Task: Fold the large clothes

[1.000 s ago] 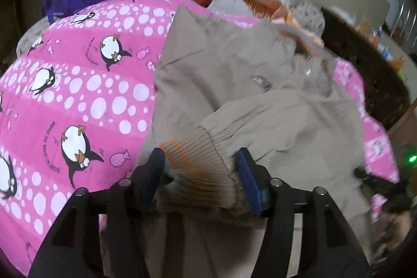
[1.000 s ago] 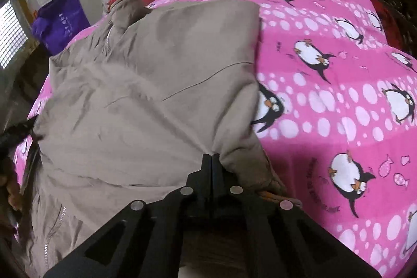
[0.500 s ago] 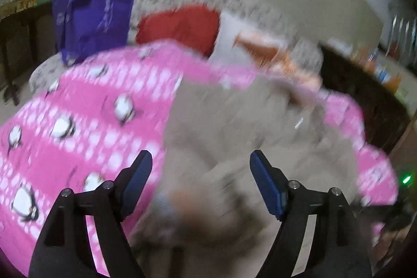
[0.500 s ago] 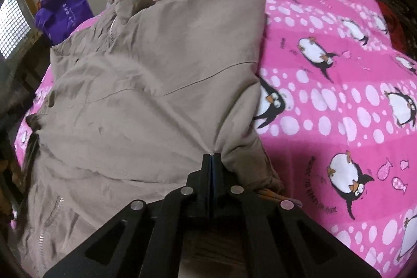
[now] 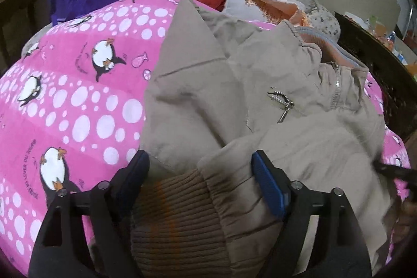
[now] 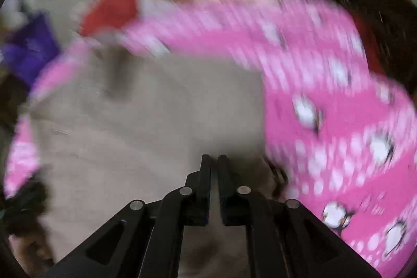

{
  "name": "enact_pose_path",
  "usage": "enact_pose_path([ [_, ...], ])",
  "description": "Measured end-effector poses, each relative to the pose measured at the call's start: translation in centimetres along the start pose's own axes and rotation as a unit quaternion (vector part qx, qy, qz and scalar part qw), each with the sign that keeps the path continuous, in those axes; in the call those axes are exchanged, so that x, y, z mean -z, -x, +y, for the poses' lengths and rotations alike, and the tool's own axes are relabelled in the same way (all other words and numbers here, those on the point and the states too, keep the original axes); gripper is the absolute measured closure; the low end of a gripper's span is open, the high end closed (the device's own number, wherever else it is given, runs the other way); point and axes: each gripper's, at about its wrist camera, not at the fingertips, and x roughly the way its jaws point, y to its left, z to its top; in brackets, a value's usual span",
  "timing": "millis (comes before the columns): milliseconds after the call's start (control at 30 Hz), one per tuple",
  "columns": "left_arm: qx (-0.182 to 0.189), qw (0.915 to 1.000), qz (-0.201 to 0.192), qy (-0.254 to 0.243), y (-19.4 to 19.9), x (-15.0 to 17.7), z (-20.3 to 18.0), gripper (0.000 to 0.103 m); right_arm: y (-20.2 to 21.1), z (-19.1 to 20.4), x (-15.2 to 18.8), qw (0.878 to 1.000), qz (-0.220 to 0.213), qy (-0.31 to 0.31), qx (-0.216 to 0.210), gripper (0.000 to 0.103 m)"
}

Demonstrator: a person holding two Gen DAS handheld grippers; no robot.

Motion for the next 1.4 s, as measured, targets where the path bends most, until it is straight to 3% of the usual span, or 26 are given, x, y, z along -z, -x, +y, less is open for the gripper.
enact_pose_path([
  [67, 0.009, 0.9999, 0.005, 0.003, -0.5, 0.1, 0.3, 0.016, 0.1, -1.4, 0.2, 0.999, -0.015, -0.012, -0.032, 0.103],
  [167, 0.008, 0.9999, 0.007, 0.002, -0.3, 0.1, -0.1, 0.015, 1.7, -1.2, -0.3, 0.999, -0.017, -0.017, -0.029, 0.103],
  [233, -0.007, 0.9999, -0.004, 0.008, 0.7, -0.5, -0.5, 0.015, 3.8, -0.6, -1.2, 0.998, -0.049, -0.009, -0.034, 0.097],
  [333, -0.005, 0.9989, -0.040, 0.024, 2.5, -2.7, -1.0, 0.015, 6.1, 0.7, -3.1, 0.995, -0.090, -0.008, -0.036, 0.097],
  [500, -0.028, 0.9989, -0.031, 0.020, 0.3, -5.9, -2.0, 0.015, 2.7, 2.1, -5.6, 0.996, -0.067, -0.039, -0.036, 0.096],
  [600, -0.062, 0.9978, 0.009, 0.018, -2.9, -5.8, -1.3, 0.015, -1.0, 1.6, -6.2, 0.997, -0.068, -0.032, -0.026, 0.098],
  [667, -0.073, 0.9968, 0.031, 0.014, -4.7, -4.8, -0.7, 0.014, -1.4, 1.2, -5.6, 0.995, -0.089, -0.022, -0.037, 0.098],
  [733, -0.072, 0.9974, 0.005, -0.003, -4.5, -4.1, -1.0, 0.013, -1.6, 0.3, -4.9, 0.991, -0.124, -0.003, -0.046, 0.098],
  [867, -0.047, 0.9988, -0.003, 0.017, -4.3, -3.7, -0.3, 0.012, -2.0, -0.8, -4.0, 0.985, -0.159, -0.017, -0.071, 0.102],
  [967, -0.044, 0.9989, -0.006, 0.019, -4.4, -3.8, -0.3, 0.011, -1.9, 0.0, -4.0, 0.985, -0.165, -0.002, -0.047, 0.101],
  [1400, -0.057, 0.9983, -0.005, 0.010, -4.8, -4.2, -0.8, 0.009, -1.9, -0.4, -3.9, 0.984, -0.169, -0.008, -0.057, 0.101],
])
